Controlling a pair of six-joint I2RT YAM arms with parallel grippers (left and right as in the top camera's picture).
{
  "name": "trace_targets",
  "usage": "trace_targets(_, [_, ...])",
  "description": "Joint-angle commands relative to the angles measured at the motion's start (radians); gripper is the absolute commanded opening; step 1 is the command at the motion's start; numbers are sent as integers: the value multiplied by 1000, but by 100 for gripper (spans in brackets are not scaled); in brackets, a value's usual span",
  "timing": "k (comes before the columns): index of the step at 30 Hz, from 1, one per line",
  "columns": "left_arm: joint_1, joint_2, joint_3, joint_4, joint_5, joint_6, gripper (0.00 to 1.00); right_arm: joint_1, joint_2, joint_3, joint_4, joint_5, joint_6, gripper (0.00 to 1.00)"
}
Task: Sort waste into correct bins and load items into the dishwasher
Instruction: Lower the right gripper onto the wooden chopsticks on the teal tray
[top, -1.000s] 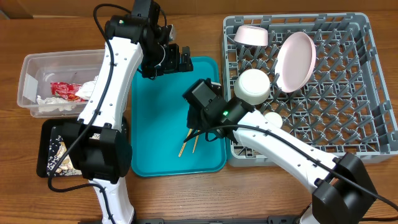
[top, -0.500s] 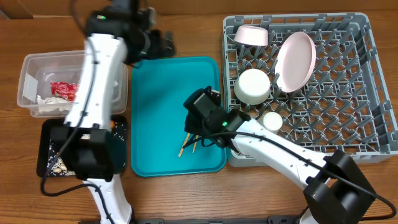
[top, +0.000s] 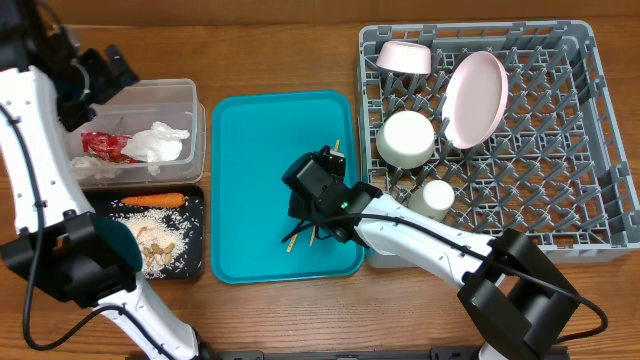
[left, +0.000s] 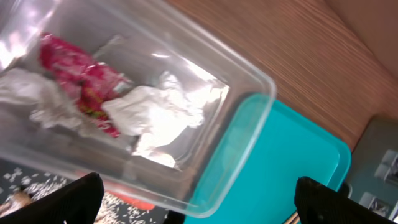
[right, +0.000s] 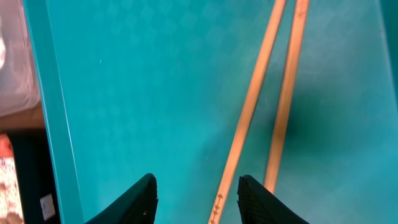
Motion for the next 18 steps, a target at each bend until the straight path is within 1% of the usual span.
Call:
trace_targets(1, [3, -37, 17, -6, 11, -10, 100, -2, 12, -3, 13, 66, 29, 48])
trace_targets(3, [3, -37, 17, -8, 1, -6, 100, -2, 33, -3, 24, 97, 54, 49])
trace_targets(7, [-2, -37, 17, -20, 2, -2, 100, -2, 71, -3, 63, 98, 57, 49])
trace_targets(18, [-2, -37, 17, -22, 2, -2, 100, -2, 103, -3, 62, 95, 58, 49])
